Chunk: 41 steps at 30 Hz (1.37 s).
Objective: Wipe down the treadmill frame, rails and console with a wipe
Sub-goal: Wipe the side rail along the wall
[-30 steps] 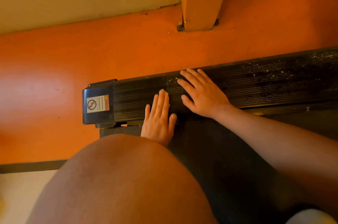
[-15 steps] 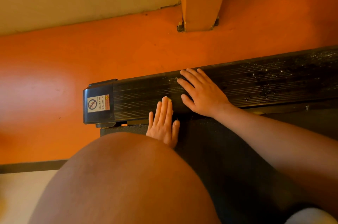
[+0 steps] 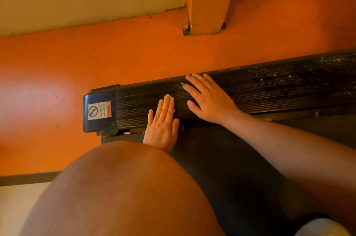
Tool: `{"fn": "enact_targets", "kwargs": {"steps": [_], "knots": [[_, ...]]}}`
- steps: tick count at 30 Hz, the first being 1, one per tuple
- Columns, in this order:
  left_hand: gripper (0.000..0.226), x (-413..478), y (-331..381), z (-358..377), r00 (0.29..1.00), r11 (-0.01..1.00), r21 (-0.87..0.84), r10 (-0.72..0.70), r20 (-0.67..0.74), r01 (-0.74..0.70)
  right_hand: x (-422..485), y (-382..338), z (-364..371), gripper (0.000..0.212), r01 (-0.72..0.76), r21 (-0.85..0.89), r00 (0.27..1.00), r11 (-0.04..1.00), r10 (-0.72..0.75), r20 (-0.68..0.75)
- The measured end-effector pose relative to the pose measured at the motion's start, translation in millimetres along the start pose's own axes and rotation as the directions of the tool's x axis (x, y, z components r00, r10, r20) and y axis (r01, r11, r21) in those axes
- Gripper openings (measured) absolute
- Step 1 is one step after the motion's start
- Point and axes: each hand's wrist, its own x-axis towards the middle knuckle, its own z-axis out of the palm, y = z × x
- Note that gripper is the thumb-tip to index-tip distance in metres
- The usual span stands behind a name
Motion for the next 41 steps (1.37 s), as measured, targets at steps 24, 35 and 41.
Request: {"fn": "enact_targets", "kwargs": {"steps": [24,35,41], "knots": [[0.062,59.1,-8.1,-17.9,0.999,1.0,-0.002,0.025,-0.045,-0.025,2.1,-0.1,-5.1,0.055,-0.011,0.052,0.994,0.999,0.006,0.107],[0.065,48.2,-10.6,-8.6,0.999,1.0,-0.016,0.001,-0.037,-0.001,-57.0,92.7,-122.9,0.066,0.083,-0.072,0.892,0.994,-0.041,0.449],[0.065,48.8,-7.6,-12.7,1.0,1.0,-0.024,-0.012,-0.027,0.011,-108.7,144.0,-95.8,0.073,-0.029,-0.116,0.899,0.993,0.076,0.43]]}}
